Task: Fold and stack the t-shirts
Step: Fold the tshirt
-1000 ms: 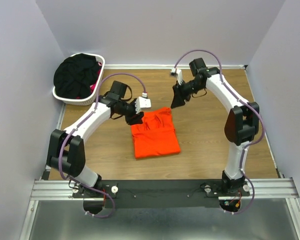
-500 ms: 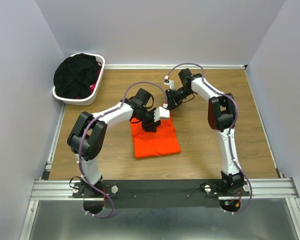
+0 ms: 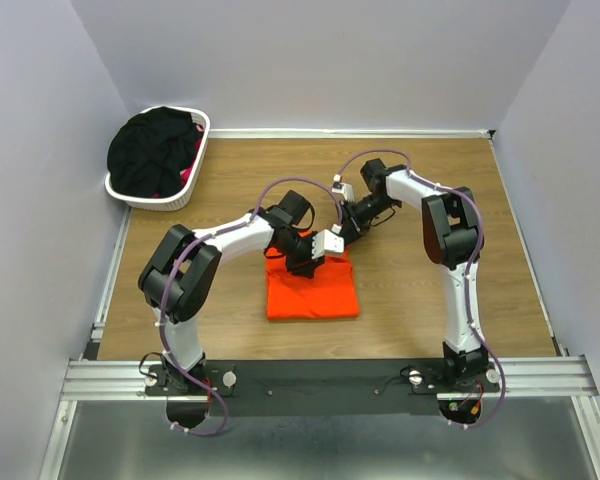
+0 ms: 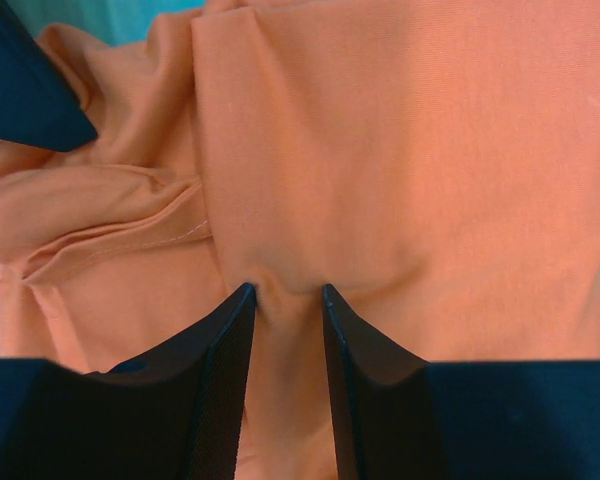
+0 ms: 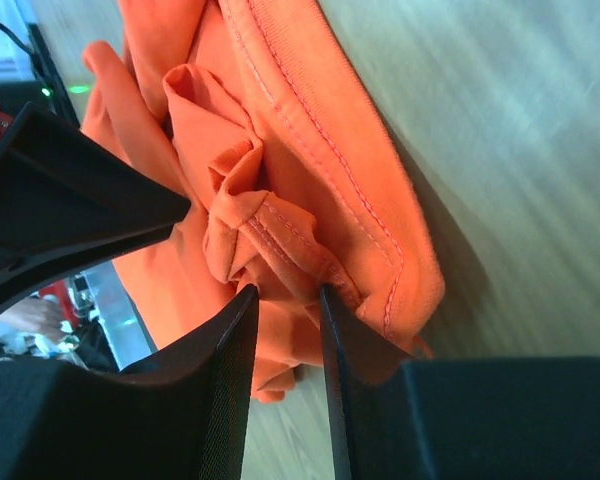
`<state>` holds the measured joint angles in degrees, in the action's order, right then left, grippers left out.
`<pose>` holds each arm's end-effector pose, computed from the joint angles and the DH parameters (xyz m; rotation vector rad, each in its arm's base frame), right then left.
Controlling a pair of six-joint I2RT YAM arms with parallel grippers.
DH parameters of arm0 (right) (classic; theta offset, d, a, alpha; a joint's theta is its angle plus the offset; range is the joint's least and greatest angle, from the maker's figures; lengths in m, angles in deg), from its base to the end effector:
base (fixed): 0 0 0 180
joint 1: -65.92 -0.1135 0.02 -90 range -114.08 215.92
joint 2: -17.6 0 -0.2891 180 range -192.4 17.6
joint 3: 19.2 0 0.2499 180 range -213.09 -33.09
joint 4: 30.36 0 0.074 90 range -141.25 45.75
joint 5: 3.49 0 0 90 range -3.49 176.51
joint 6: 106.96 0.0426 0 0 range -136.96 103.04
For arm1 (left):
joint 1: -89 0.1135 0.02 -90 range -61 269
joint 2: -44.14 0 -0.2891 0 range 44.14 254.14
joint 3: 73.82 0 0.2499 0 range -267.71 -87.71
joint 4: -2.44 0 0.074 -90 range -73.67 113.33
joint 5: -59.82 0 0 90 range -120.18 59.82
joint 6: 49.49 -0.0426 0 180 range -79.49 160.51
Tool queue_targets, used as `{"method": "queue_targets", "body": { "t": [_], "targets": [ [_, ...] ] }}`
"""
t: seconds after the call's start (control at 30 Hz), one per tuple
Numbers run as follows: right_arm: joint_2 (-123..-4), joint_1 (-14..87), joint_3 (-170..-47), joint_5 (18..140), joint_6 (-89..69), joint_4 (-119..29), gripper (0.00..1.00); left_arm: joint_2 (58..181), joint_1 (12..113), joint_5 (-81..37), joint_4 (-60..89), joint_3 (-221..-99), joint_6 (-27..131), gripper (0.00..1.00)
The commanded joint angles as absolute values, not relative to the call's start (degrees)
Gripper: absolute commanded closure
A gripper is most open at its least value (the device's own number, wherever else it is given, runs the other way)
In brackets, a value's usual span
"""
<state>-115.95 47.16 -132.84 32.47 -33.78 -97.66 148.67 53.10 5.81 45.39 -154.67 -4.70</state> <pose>0.4235 0.1803 0.1390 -0.8801 2.6301 1.4152 0.2805 -0.2340 0.1934 1.8096 1.8480 -0.7922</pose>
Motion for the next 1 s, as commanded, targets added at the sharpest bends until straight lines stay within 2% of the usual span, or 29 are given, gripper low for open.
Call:
{"method": "queue_targets", "body": {
  "t": [0.0, 0.17, 0.27, 0.37, 0.4, 0.63, 0.8, 0.97],
  "targets": [
    [-112.0, 46.8, -129.8, 36.3, -36.7, -96.8, 0.62, 148.1, 51.3, 5.0, 45.9, -152.9, -5.5, 0.61],
    [-109.3, 46.8, -134.1, 41.0, -37.7, -96.6, 0.60, 145.5, 49.5, 5.2, 45.5, -150.8, -5.5, 0.65],
    [-110.0, 46.9, -141.4, 42.7, -36.0, -96.4, 0.60, 144.9, 49.5, 4.3, 45.7, -151.2, -5.5, 0.65],
    [-111.8, 46.8, -146.6, 40.1, -33.8, -96.5, 0.60, 143.8, 49.5, 3.1, 46.0, -151.8, -5.8, 0.62],
    [-112.2, 46.7, -147.1, 37.8, -32.2, -96.5, 0.60, 143.2, 49.5, 2.9, 46.0, -152.0, -5.8, 0.59],
    [-114.2, 44.5, -143.7, 28.9, -27.9, -96.3, 0.61, 144.0, 49.5, 0.8, 45.6, -152.5, -6.6, 0.53],
    [-116.2, 43.0, -142.2, 27.2, -27.9, -96.1, 0.61, 145.9, 49.5, 1.0, 45.2, -152.9, -6.5, 0.53],
    [-119.1, 42.4, -141.9, 27.9, -28.6, -96.0, 0.62, 147.0, 49.5, 1.0, 45.3, -153.9, -5.9, 0.58]
  ]
}}
